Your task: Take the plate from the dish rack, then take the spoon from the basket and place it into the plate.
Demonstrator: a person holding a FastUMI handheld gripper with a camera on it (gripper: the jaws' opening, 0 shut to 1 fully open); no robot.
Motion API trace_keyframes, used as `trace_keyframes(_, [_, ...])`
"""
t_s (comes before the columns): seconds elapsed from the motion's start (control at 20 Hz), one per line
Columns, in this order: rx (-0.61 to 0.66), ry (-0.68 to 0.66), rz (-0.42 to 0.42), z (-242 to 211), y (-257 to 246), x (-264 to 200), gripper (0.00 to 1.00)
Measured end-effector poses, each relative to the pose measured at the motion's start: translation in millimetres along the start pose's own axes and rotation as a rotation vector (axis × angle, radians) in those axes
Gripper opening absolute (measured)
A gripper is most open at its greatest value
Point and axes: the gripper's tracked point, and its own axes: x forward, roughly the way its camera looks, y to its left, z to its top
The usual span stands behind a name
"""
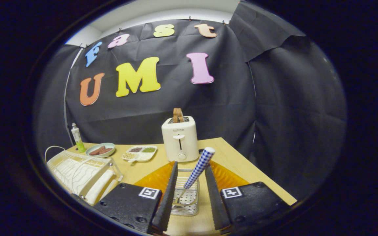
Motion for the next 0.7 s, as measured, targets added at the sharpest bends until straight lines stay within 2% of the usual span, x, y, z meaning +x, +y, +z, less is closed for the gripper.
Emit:
trace_keyframes(0.05, [-0.006,-0.001,-0.007,0.9,-0.3,0.6,0.40])
trace_keyframes(0.15, [-0.002,-0.008,0.029,5.8,9.3,-1.4,0.30])
trace_keyframes(0.4, [-0.045,-0.057,0.010,22.1,17.9,-4.4,0.20])
trace_keyframes(0.45, [-0.051,-0.083,0.017,30.2,20.3,-9.2,0.16])
trace_keyframes(0.7, [-0.101,-0.176,0.009,68.1,37.5,-37.8,0.14])
